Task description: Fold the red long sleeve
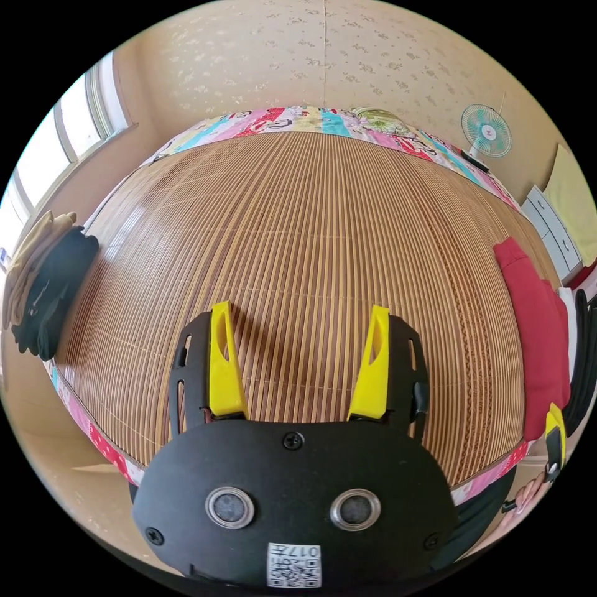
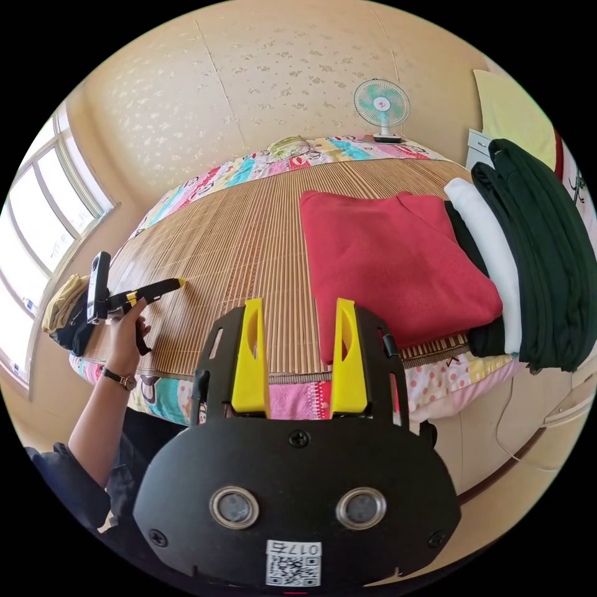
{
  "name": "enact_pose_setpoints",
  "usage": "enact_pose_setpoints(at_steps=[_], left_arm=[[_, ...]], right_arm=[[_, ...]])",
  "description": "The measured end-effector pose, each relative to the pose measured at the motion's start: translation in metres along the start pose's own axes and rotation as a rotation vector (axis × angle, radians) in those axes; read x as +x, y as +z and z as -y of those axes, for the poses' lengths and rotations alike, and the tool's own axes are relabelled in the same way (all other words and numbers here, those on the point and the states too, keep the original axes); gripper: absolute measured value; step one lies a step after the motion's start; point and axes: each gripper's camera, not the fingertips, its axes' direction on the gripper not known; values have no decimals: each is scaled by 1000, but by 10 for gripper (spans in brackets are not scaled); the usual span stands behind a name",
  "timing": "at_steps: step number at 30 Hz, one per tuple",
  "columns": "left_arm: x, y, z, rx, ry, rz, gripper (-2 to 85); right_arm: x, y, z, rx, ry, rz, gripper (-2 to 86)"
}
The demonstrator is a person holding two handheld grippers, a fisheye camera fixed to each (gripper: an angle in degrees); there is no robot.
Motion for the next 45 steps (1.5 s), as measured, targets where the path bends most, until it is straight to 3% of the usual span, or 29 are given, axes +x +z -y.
enact_pose_setpoints(at_steps=[19, 28, 45], left_arm=[[9, -2, -12, -3, 5, 5, 282], [7, -7, -14, -3, 5, 7, 282], [-2, -20, -13, -3, 7, 8, 282]], right_arm=[[-7, 16, -49, 79, -80, 159, 146], [-18, 34, -61, 63, -190, 137, 144], [20, 46, -54, 39, -84, 219, 143]])
